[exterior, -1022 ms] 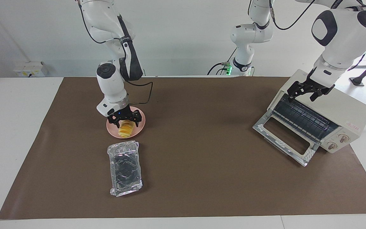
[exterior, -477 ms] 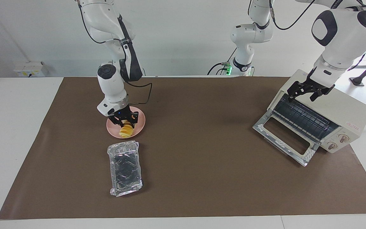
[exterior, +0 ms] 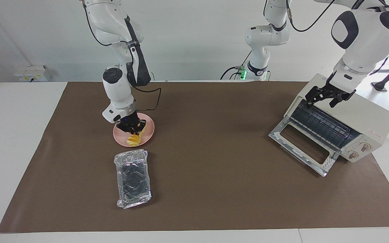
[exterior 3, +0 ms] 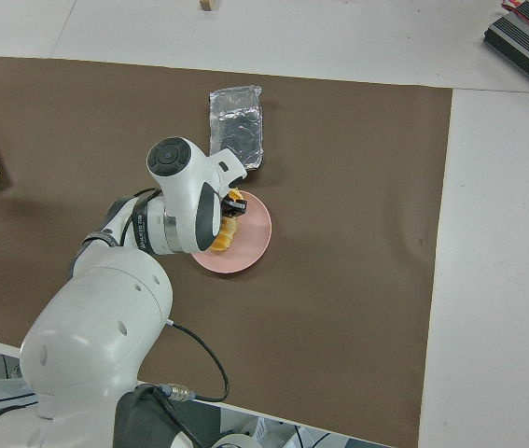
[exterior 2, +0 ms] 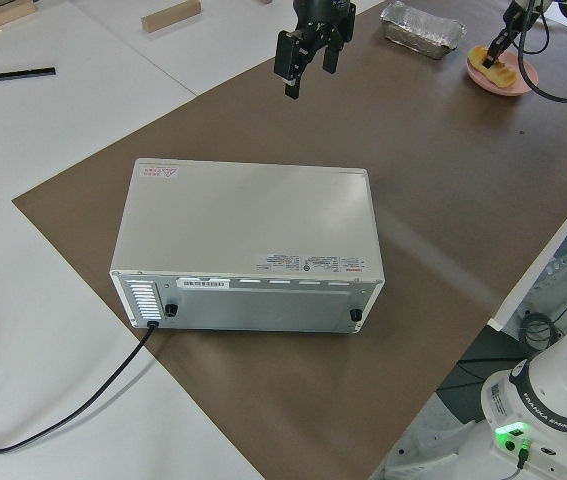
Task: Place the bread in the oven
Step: 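Lift the bread with the right gripper and carry it to the foil tray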
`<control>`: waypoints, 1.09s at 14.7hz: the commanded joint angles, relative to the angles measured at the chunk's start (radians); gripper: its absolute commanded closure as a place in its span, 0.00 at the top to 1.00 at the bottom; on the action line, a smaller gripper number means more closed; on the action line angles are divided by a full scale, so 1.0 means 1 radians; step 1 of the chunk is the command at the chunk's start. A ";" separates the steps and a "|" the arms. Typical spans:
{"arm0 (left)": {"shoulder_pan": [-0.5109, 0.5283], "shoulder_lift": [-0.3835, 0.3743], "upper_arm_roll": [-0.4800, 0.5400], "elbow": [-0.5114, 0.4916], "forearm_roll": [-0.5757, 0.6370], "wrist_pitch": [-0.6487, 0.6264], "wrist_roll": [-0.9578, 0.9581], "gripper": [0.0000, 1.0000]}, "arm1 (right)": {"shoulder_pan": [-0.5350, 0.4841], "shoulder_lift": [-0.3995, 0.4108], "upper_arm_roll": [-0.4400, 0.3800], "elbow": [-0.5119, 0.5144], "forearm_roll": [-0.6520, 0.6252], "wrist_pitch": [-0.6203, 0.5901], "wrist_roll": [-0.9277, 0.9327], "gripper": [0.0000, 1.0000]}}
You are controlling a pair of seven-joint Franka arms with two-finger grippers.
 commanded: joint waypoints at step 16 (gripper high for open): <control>-0.003 -0.010 0.004 -0.005 0.014 -0.002 0.004 1.00 | -0.078 0.528 0.015 1.089 0.015 -0.618 -0.364 0.00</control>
